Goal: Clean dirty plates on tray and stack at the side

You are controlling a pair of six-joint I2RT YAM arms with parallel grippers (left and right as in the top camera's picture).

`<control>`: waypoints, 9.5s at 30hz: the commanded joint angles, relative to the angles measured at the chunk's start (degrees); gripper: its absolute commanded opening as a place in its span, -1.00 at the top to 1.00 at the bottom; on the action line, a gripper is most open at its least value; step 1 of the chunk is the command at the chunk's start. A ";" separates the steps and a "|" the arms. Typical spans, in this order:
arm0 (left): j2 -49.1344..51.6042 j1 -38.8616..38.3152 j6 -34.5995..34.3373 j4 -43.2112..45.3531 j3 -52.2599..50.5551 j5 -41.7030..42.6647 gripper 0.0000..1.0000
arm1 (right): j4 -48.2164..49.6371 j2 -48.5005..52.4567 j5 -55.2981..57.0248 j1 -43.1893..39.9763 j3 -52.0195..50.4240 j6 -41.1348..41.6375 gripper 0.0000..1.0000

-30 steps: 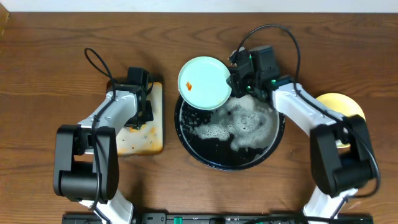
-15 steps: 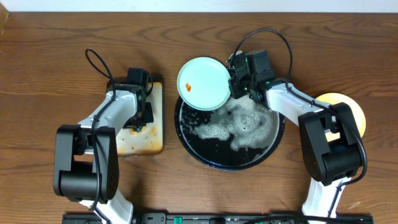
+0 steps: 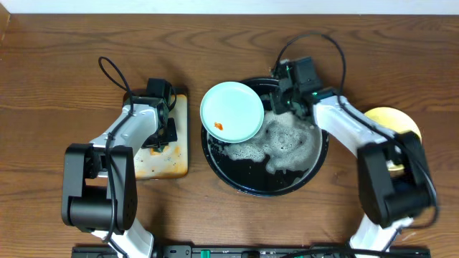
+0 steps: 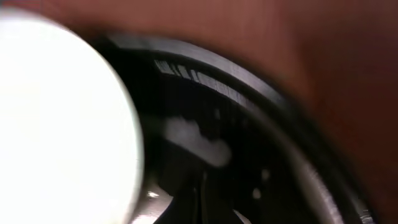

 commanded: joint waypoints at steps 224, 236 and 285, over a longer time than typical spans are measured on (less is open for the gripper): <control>-4.98 2.14 5.01 -11.54 6.95 5.95 0.85 | -45.31 -19.63 0.39 -4.00 0.61 7.87 0.16; -16.11 -1.75 5.20 -11.56 6.95 13.62 0.85 | -43.52 -18.78 -1.40 -10.99 -4.42 7.26 0.16; -3.56 2.82 1.55 -3.10 -2.86 11.02 0.85 | -8.66 -9.05 -1.55 -10.93 -19.06 6.32 0.81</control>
